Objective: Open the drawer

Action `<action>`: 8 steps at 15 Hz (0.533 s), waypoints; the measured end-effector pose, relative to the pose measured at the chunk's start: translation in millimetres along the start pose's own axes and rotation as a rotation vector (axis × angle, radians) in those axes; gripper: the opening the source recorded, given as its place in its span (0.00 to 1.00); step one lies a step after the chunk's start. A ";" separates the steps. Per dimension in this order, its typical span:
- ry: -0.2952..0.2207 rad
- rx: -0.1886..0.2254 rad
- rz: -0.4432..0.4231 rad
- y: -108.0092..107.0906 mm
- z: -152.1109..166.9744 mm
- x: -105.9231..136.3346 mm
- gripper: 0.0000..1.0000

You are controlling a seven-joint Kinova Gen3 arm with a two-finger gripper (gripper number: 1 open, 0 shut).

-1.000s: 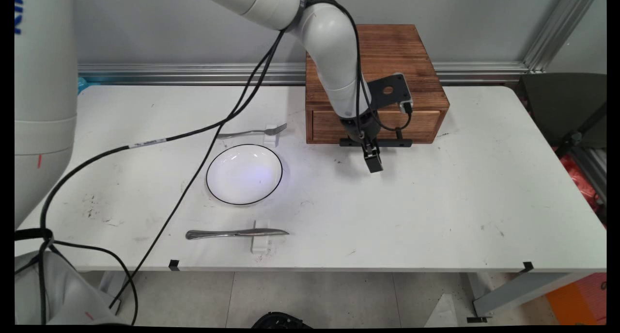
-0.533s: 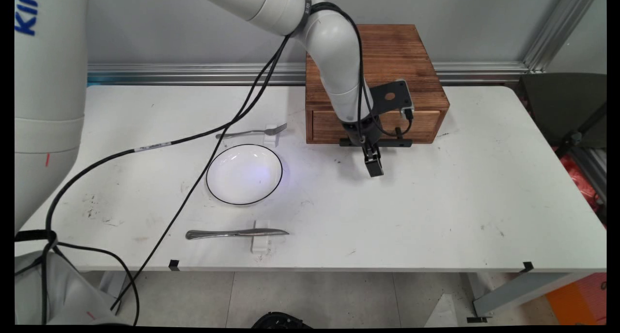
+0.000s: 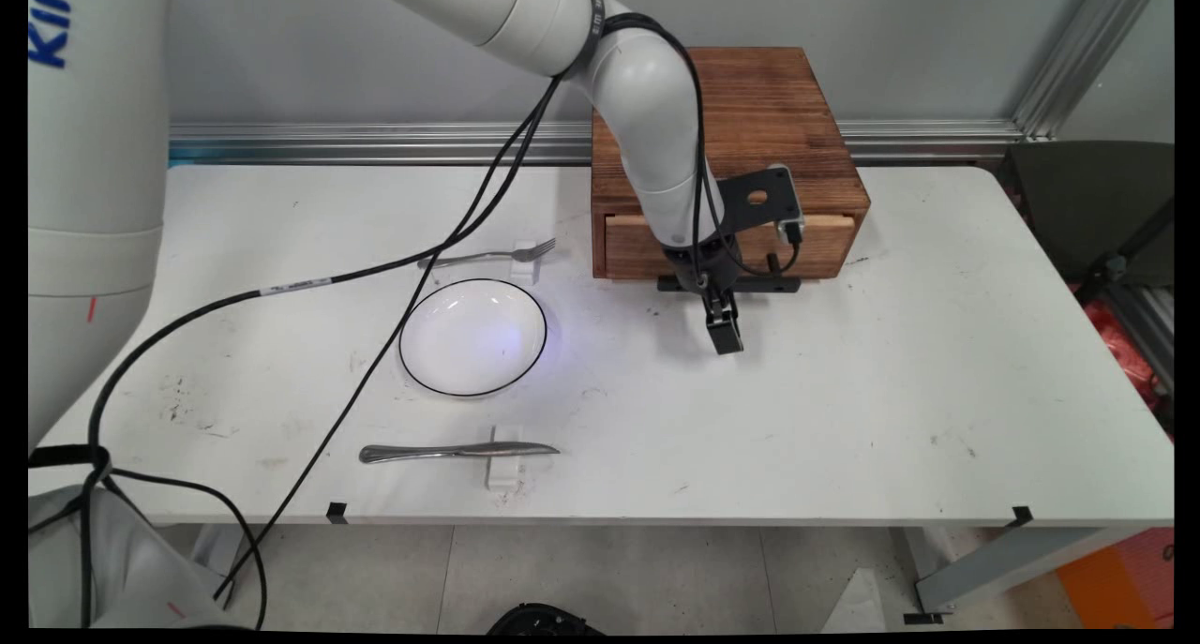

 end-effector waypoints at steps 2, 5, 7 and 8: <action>-0.001 -0.006 -0.001 4.7 -0.3 -0.3 1.00; -0.002 -0.017 -0.001 13.9 -0.7 -0.3 1.00; -0.001 -0.024 -0.002 20.4 -1.1 0.0 1.00; 0.000 -0.030 -0.003 25.8 -1.5 0.7 1.00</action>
